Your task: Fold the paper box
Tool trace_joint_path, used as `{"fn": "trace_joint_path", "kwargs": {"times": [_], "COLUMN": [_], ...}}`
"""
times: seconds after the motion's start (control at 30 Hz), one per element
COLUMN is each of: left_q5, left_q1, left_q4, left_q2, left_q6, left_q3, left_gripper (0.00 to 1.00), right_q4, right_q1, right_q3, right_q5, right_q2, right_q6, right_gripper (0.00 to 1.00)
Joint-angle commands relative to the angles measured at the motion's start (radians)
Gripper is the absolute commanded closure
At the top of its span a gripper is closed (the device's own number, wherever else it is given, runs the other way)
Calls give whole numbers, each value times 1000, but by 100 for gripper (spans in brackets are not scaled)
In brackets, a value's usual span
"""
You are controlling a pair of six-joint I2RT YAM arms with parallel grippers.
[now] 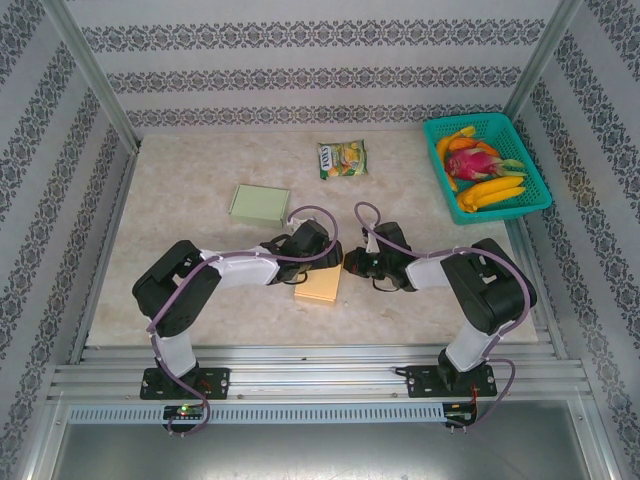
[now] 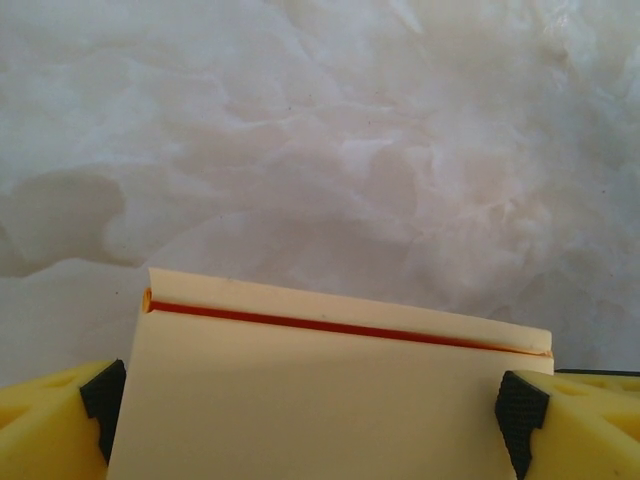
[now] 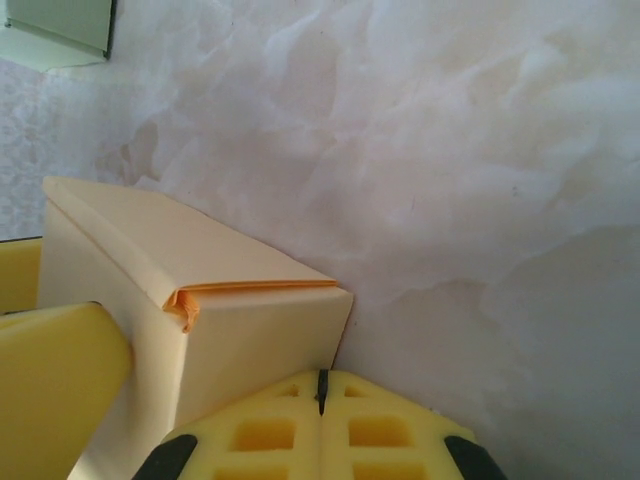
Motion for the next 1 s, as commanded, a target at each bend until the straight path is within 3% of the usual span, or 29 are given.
{"fn": "trace_joint_path", "kwargs": {"times": [0.0, 0.33, 0.53, 0.67, 0.83, 0.97], "left_q5": [248, 187, 164, 97, 3, -84], "left_q1": [-83, -68, -43, -18, 55, 102], "left_q4": [144, 35, -18, -94, -180, -253], "left_q2": [18, 37, 55, 34, -40, -134], "left_q6": [-14, 44, 67, 89, 81, 65], "left_q3": [88, 163, 203, 221, 184, 133], "left_gripper": [6, 6, 6, 6, 5, 4], "right_q4": [218, 202, 240, 160, -47, -185], "right_q1": [82, 237, 277, 299, 283, 254], "right_q3": [11, -21, -110, -169, -217, -253], "right_q5": [-105, 129, 295, 419, 505, 530], "right_q2": [-3, -92, -142, -251, -425, -575], "right_q6": [23, 44, 105, 83, 5, -43], "right_gripper": [100, 100, 100, 99, 90, 71]}}
